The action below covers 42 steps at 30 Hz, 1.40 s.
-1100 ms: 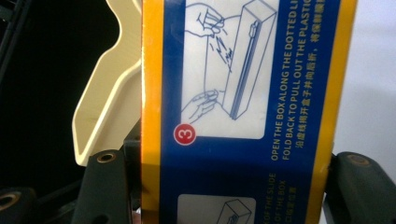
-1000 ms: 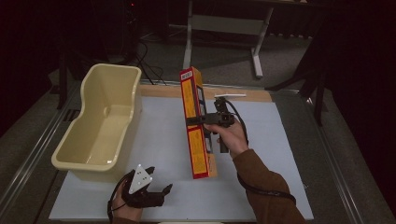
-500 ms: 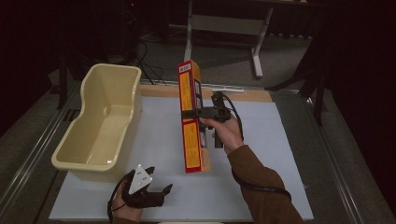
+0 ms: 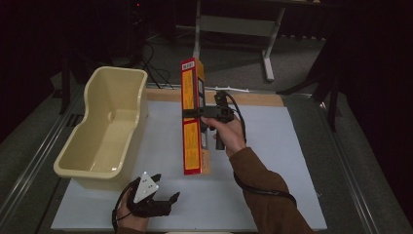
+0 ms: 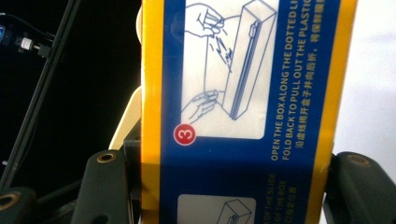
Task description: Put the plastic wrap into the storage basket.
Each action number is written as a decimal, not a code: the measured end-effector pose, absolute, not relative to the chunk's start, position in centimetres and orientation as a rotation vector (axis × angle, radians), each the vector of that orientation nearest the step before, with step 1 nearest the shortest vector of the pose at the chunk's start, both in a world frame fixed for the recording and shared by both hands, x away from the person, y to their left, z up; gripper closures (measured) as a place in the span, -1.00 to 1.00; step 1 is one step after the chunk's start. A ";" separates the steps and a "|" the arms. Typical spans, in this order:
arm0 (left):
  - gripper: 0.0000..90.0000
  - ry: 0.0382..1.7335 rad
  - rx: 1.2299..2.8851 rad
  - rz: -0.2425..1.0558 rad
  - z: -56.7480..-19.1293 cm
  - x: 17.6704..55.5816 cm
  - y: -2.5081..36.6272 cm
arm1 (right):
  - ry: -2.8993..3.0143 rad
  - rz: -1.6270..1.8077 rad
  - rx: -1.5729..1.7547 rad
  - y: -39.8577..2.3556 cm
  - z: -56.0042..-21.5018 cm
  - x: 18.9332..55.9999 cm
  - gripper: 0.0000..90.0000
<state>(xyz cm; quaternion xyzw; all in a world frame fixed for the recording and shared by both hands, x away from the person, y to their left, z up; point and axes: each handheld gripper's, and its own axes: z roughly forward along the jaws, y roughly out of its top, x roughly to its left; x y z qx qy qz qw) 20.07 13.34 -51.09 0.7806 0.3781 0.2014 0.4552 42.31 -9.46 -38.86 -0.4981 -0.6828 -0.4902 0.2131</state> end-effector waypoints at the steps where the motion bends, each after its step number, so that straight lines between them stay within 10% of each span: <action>1: -0.66 0.933 1.925 0.496 -51.1 20.1 13.3 | -1.888 -1.362 -1.386 -9.3 -38.8 42.4 -0.12; 42: -0.66 0.932 1.921 0.483 -51.2 20.3 13.4 | -1.737 -1.380 -1.363 -4.8 -38.0 43.8 -0.12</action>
